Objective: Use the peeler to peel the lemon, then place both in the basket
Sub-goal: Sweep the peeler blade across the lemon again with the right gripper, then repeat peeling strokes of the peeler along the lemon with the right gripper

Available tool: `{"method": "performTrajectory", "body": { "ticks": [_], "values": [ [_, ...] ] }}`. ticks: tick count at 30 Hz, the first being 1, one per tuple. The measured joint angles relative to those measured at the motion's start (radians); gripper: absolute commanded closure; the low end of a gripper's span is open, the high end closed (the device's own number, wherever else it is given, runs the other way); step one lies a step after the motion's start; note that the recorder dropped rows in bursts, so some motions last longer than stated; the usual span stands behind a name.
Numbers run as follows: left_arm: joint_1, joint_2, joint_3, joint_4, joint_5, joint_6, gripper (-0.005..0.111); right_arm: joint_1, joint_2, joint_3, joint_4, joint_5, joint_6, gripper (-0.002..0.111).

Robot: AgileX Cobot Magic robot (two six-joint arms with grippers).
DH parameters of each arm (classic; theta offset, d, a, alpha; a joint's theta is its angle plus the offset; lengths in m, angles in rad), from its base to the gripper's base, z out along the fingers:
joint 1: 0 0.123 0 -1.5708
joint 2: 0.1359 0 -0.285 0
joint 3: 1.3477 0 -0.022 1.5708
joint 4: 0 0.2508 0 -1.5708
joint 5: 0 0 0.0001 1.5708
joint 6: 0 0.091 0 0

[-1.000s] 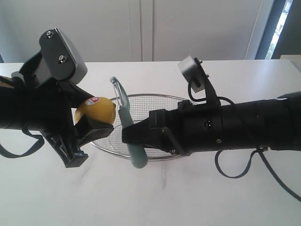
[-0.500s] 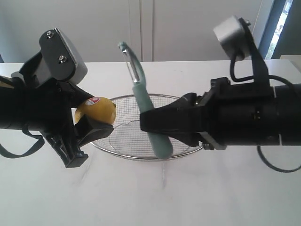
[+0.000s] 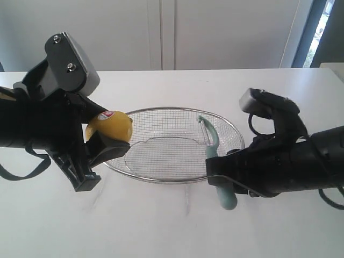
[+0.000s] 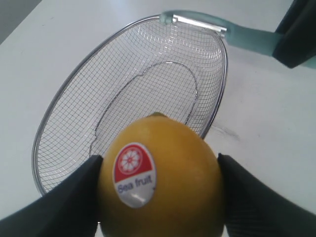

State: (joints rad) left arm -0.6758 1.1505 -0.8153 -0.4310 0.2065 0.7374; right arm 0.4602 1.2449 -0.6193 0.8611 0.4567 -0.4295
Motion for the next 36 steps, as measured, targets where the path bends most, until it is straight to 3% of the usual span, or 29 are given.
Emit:
{"method": "performTrajectory", "body": {
  "ticks": [13, 23, 28, 36],
  "values": [
    [0.000, 0.000, 0.000, -0.014, 0.000, 0.000, 0.107, 0.000, 0.182, 0.000, 0.648, 0.200, -0.555, 0.108],
    [0.000, 0.000, 0.000, -0.014, 0.000, 0.000, 0.107, 0.064, 0.282, 0.000, 0.845, 0.306, -0.710, 0.108],
    [0.000, 0.000, 0.000, -0.014, 0.000, 0.000, 0.107, 0.128, 0.284, 0.000, 0.867, 0.315, -0.758, 0.108],
    [0.000, 0.000, 0.000, -0.014, 0.000, 0.000, 0.107, 0.145, 0.284, -0.024, 0.874, 0.342, -0.762, 0.108]
  ]
}}
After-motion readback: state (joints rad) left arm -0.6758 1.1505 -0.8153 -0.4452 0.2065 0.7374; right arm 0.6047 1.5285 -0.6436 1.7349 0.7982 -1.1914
